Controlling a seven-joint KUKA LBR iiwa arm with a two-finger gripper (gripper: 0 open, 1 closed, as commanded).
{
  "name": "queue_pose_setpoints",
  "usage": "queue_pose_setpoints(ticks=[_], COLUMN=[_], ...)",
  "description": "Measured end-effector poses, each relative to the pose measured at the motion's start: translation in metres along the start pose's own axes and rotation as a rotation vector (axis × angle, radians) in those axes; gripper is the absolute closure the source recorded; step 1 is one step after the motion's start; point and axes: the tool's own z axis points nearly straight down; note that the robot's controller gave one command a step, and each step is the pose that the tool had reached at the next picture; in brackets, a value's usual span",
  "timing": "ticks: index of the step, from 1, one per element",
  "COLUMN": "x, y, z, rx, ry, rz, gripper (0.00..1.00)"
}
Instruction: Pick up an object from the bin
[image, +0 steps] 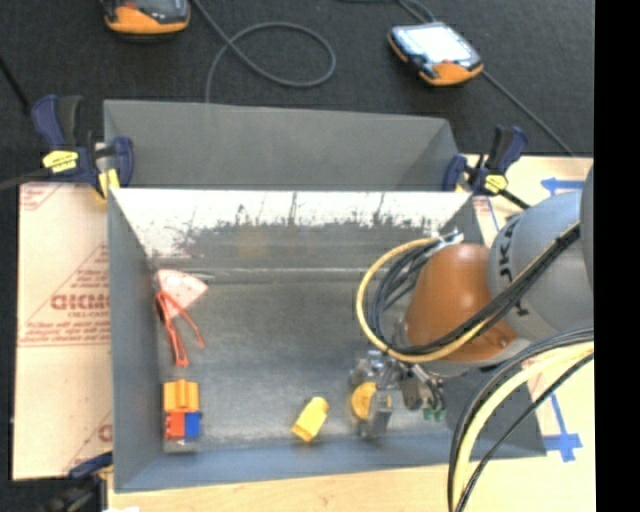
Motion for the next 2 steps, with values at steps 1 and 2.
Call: queue_pose_setpoints(ticks=[1, 2], x=[0.001, 0.002], y=[0.000, 0.000], z=[-0.003, -0.018], rx=[0.000, 0.000], ry=[0.000, 0.004], rz=[-0.001, -0.001], gripper=[1.00, 1.00])
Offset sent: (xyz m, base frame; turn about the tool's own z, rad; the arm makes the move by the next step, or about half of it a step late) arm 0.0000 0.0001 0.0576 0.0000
